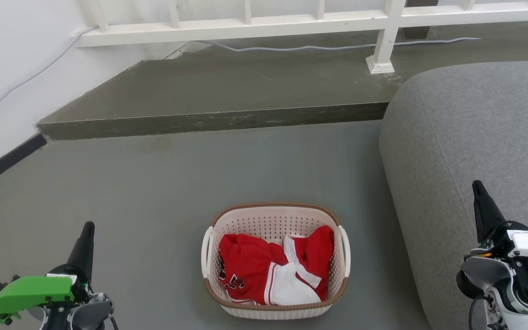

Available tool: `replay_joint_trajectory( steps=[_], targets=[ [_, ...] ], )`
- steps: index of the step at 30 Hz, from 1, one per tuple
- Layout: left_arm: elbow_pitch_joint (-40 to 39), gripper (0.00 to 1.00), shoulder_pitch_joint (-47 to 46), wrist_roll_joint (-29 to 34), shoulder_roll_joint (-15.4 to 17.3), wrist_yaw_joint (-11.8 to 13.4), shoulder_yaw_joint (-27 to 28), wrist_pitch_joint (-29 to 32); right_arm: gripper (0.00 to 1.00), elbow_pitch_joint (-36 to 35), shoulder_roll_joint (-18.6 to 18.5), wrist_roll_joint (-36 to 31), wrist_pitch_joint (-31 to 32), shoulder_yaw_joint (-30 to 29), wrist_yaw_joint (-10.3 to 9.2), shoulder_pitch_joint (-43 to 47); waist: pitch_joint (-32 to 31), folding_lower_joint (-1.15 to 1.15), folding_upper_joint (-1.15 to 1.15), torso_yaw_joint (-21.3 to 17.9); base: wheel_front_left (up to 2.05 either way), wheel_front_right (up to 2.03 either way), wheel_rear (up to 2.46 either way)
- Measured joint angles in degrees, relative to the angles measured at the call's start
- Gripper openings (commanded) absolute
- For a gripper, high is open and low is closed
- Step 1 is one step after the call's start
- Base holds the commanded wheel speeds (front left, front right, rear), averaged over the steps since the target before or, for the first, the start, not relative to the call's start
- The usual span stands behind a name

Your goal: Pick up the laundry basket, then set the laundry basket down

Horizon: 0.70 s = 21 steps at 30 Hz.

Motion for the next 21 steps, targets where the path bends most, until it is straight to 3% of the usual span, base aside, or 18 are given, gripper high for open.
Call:
replay_joint_trajectory(
  steps=[21],
  targets=[
    [0.0,0.0,0.0,0.0,0.0,0.0,0.0,0.0,0.0,0.0,0.0,-0.01,0.0,0.0,0.0,0.0,0.0,0.0,0.0,0.0,0.0,0.0,0.0]
  ],
)
